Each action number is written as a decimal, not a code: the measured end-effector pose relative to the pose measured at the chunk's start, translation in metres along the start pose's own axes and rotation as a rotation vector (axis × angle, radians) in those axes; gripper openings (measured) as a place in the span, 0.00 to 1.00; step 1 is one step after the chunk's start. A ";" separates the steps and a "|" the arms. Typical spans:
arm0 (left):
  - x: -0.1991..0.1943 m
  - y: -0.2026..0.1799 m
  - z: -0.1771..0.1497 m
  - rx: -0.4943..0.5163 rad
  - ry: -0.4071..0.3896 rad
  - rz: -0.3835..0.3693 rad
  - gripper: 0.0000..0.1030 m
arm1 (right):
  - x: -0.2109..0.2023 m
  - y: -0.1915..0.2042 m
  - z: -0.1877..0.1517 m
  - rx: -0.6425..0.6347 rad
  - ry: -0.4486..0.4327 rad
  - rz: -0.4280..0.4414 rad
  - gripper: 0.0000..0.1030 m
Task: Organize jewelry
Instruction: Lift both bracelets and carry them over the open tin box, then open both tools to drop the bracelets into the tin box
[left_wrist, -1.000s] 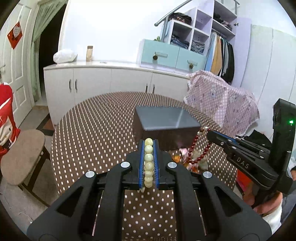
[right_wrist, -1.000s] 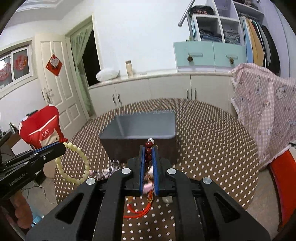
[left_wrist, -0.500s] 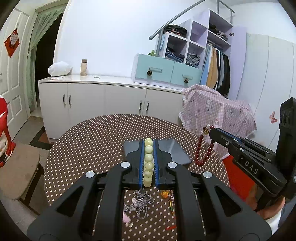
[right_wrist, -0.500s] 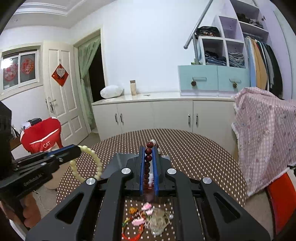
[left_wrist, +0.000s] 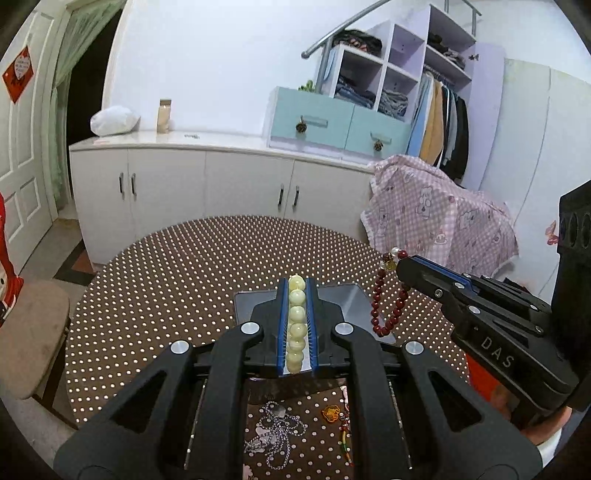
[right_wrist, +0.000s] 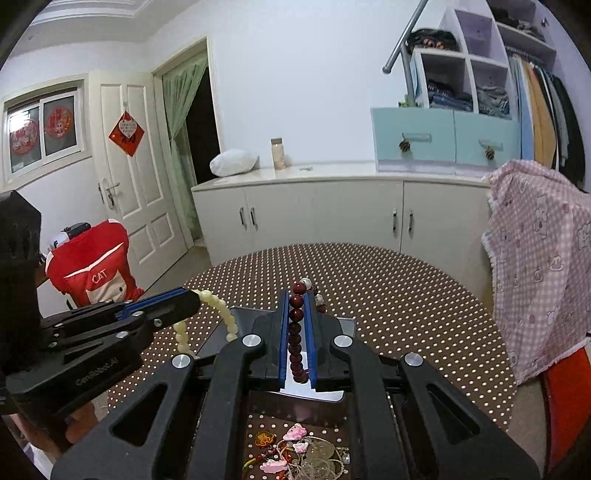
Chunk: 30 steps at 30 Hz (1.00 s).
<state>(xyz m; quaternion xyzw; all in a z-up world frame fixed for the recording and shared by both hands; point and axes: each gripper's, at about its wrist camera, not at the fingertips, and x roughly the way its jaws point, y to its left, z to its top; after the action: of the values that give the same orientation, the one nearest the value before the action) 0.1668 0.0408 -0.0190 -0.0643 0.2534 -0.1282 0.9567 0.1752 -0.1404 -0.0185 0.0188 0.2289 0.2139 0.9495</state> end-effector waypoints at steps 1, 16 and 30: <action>0.003 0.000 0.000 0.000 0.011 0.002 0.09 | 0.003 -0.001 -0.001 0.005 0.009 0.002 0.06; 0.035 0.009 -0.009 0.007 0.153 0.046 0.10 | 0.016 -0.006 -0.008 0.018 0.085 0.006 0.10; 0.021 0.008 -0.009 0.017 0.088 0.061 0.72 | 0.004 -0.018 -0.016 0.027 0.090 -0.048 0.48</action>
<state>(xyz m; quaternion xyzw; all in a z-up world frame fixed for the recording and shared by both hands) 0.1814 0.0422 -0.0376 -0.0429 0.2960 -0.1040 0.9485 0.1787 -0.1564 -0.0369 0.0164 0.2748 0.1887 0.9427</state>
